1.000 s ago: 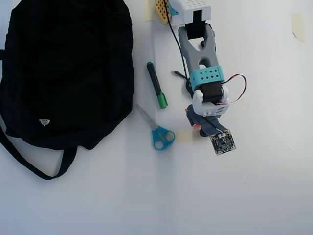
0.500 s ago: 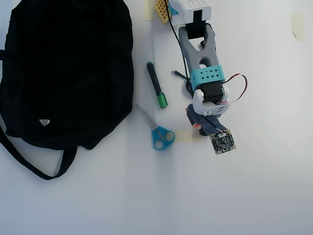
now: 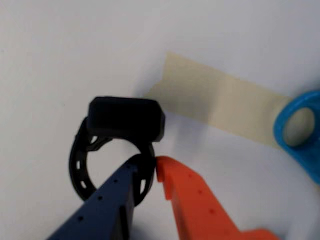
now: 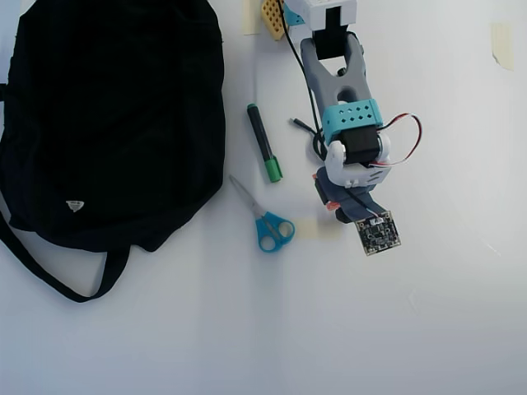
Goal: Put the bike light into the black bag
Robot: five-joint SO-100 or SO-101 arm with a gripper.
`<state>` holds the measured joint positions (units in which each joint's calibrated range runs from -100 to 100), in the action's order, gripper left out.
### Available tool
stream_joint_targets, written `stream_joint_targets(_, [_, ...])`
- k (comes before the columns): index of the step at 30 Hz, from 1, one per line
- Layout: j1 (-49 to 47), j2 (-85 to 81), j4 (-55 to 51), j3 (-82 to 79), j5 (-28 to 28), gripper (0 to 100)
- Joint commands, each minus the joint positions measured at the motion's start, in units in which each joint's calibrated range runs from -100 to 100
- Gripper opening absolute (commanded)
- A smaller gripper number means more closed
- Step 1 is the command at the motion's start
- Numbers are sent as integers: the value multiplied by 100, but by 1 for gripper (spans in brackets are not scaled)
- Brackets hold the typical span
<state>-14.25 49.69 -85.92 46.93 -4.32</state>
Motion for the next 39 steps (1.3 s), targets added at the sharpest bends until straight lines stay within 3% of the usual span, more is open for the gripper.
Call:
stream_joint_targets(1, [-18,-546,-237,428,18,2])
stream_joint_targets(12, [12,-546,-1322,1398,18,2])
stream_joint_targets(23, [34,-604,-1339,1443,-40,2])
stream_joint_targets(39, [102,-1741,-1365,158,-40,2])
